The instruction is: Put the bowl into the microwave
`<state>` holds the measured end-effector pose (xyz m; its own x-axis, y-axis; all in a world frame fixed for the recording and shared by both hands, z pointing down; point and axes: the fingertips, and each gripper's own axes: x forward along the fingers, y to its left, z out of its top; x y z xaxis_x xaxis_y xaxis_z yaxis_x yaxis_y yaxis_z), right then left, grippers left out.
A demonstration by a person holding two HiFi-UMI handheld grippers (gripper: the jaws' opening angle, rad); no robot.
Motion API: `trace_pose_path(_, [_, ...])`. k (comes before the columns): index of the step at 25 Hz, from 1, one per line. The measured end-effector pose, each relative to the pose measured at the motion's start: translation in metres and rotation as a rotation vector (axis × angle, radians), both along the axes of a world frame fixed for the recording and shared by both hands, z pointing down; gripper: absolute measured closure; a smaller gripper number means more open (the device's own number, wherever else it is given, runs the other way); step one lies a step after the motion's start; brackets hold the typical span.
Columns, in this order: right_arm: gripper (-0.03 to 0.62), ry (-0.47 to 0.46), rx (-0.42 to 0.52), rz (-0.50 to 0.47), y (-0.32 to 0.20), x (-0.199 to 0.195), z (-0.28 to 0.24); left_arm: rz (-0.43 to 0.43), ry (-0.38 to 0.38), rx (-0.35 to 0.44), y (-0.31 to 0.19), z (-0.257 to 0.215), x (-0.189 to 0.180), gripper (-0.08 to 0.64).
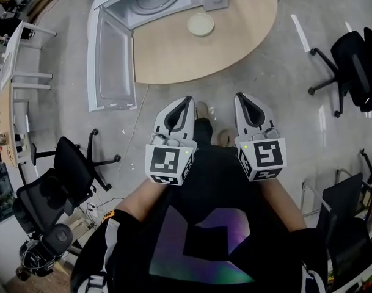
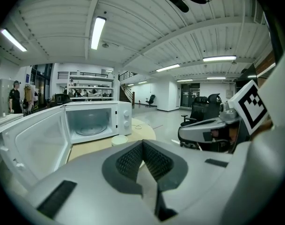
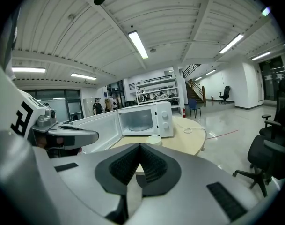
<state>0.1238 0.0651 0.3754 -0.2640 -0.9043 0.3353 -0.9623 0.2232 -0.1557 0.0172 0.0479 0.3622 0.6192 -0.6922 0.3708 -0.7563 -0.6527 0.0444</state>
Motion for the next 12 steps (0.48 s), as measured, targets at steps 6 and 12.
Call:
trace_pose_path(6, [0.577, 0.017, -0.037, 0.023, -0.026, 0.001, 0.005, 0.055, 0.028, -0.013, -0.032, 0.002, 0.015, 0.512])
trace_pose_path(12, [0.577, 0.026, -0.079, 0.042, -0.056, 0.0, 0.011, 0.07, 0.046, -0.038, -0.067, 0.008, 0.015, 0.512])
